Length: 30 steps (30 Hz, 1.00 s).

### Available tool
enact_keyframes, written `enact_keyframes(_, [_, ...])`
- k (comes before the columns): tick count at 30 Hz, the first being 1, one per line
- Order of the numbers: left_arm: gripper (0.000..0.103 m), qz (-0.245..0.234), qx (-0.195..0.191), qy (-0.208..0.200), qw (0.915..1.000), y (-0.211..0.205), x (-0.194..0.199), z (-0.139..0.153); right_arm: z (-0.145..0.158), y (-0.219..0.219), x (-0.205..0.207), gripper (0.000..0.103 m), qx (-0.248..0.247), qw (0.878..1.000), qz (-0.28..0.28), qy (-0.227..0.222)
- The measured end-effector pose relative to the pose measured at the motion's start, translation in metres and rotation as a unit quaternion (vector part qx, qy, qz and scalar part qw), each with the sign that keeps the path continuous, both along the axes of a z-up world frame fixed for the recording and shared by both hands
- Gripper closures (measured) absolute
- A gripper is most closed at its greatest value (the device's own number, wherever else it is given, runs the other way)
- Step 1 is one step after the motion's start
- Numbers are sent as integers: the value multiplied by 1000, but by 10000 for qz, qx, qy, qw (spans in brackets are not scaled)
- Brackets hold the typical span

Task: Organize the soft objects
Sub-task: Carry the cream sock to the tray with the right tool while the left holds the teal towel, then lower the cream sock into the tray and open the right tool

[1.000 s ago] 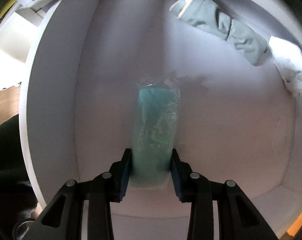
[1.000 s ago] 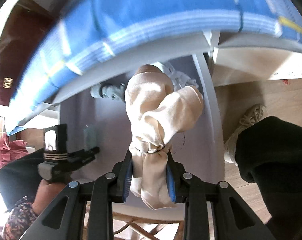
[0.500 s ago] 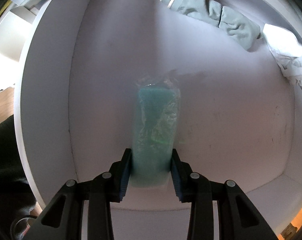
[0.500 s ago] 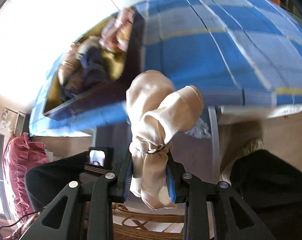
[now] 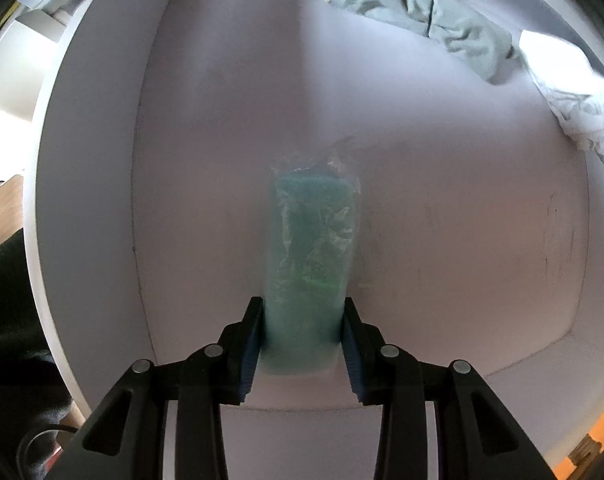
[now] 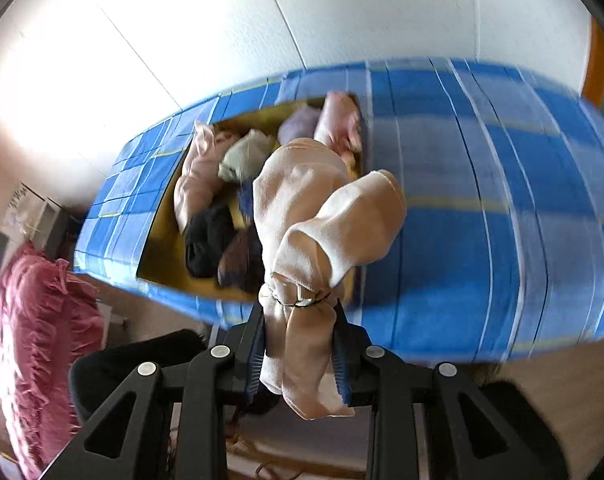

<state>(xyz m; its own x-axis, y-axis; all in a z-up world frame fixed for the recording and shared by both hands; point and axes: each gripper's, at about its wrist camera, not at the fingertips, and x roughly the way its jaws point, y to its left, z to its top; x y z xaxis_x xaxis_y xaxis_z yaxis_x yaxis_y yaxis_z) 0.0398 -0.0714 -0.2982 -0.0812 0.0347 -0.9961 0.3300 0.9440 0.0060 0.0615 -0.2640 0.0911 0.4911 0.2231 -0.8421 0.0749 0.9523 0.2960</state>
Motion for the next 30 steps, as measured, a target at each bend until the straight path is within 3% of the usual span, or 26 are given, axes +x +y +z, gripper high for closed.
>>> enact_keyframes(4, [66, -54, 14, 38, 10000, -3, 5, 3, -3, 9, 34, 75, -289, 9995, 81, 110])
enact_keyframes(10, [66, -77, 27, 94, 9999, -6, 13, 1, -34, 19, 68, 75, -715, 9957, 139, 574])
enact_keyframes(19, [66, -66, -11, 89, 9999, -16, 32, -2, -64, 26, 83, 66, -1176, 9878, 269, 990])
enact_keyframes(23, [66, -65, -15, 85, 9999, -17, 35, -3, -58, 28, 78, 63, -1390, 9858, 363, 866])
enact_keyframes(30, [65, -67, -21, 67, 10000, -19, 42, -6, -34, 19, 64, 63, -1093, 9925, 325, 445])
